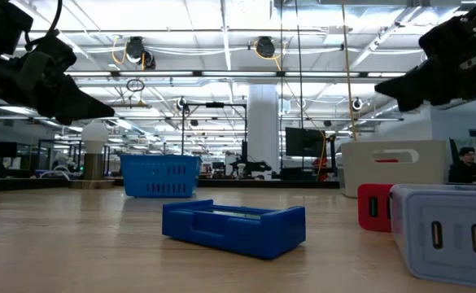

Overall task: Pick & Place Office items
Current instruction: Put the red charger adapter into the white bin

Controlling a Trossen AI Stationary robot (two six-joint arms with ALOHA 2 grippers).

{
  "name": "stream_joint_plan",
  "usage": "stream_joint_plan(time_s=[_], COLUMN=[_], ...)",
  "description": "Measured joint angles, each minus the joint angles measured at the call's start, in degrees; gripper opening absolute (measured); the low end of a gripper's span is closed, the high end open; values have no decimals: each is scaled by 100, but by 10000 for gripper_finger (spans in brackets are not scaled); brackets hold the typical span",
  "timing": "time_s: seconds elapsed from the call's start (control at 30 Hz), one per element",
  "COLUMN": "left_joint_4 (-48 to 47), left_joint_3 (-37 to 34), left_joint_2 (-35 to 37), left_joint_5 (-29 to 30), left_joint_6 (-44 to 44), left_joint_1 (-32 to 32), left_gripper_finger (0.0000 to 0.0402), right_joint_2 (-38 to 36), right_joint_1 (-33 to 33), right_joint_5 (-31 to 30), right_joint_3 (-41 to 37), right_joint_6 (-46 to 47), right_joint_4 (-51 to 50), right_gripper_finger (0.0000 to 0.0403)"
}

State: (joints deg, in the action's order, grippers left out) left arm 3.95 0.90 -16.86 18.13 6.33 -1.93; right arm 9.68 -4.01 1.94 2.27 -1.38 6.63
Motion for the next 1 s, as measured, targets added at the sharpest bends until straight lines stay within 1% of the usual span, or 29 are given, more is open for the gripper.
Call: stream_joint_plan(time_s=[0.1,0.17,0.23,0.43,0.57,0.63,0.73,0.83,1.0], left_joint_4=[12,24,24,8,-67,-74,-83,-89,-102], left_joint_3=[-1,-1,-1,-1,5,6,6,6,6], left_joint_2=[0,0,2,0,0,0,0,0,0], left_joint_5=[33,86,146,146,144,144,140,138,138], left_joint_6=[-41,-92,-111,-15,44,46,46,45,61], left_joint_1=[0,0,0,0,0,0,0,0,0], left_gripper_finger=[21,21,21,21,21,21,21,21,21], right_joint_2=[443,891,1396,3261,4310,4749,5355,5913,6712], right_joint_1=[24,135,311,1004,1347,1460,1593,1774,2173], right_joint_5=[104,270,248,-181,-566,-643,-639,-641,-622], right_joint_3=[320,717,1173,2680,3673,4153,4789,5238,5751], right_joint_6=[-128,-310,-471,-790,-576,-480,-216,-41,-14], right_joint_4=[-122,-162,-208,-1134,-1883,-2277,-2876,-3381,-3617], right_gripper_finger=[4,4,4,4,13,29,66,116,208])
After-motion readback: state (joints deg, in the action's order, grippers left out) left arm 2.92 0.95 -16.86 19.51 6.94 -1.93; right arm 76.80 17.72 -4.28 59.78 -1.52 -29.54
